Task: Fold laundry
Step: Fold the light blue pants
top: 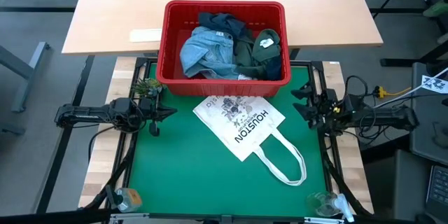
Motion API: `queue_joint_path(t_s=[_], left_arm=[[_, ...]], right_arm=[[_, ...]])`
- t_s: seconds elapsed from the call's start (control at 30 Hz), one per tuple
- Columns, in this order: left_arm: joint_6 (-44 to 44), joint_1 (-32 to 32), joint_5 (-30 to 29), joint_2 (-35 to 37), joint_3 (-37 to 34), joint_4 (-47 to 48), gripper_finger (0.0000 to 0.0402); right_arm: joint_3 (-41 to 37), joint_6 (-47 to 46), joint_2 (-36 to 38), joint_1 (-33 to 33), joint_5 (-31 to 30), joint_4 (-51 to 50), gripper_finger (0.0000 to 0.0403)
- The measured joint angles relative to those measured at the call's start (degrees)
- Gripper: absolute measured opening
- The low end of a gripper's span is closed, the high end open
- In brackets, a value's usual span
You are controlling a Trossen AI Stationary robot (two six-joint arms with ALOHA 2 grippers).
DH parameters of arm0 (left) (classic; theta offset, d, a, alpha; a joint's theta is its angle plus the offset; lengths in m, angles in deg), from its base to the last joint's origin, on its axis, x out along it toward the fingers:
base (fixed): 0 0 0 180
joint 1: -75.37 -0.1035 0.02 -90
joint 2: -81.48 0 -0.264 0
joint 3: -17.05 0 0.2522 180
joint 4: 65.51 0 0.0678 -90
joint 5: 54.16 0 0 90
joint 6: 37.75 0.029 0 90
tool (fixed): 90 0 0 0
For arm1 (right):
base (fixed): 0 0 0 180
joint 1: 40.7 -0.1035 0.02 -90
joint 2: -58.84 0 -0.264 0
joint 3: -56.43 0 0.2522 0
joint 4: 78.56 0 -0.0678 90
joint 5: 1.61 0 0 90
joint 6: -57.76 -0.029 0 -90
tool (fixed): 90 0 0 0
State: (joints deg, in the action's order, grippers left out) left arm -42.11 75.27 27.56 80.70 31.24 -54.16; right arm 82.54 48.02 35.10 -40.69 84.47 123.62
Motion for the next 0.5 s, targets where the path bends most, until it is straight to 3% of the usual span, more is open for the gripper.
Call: queue_joint_path(t_s=[0.13,0.23,0.37,0.5], left_arm=[[0.0,0.0,0.0,0.0,0.0,0.0,0.0],[0.0,0.0,0.0,0.0,0.0,0.0,0.0],[0.0,0.0,0.0,0.0,0.0,0.0,0.0],[0.0,0.0,0.0,0.0,0.0,0.1,0.0]], right_arm=[[10.2,6.7,-11.4,0.0,-0.6,-5.2,0.026],[20.1,9.0,-19.9,0.6,-4.1,-15.3,0.026],[35.0,9.9,-31.7,5.0,-8.0,-32.1,0.026],[49.2,11.5,-43.5,11.4,-5.9,-43.8,0.026]])
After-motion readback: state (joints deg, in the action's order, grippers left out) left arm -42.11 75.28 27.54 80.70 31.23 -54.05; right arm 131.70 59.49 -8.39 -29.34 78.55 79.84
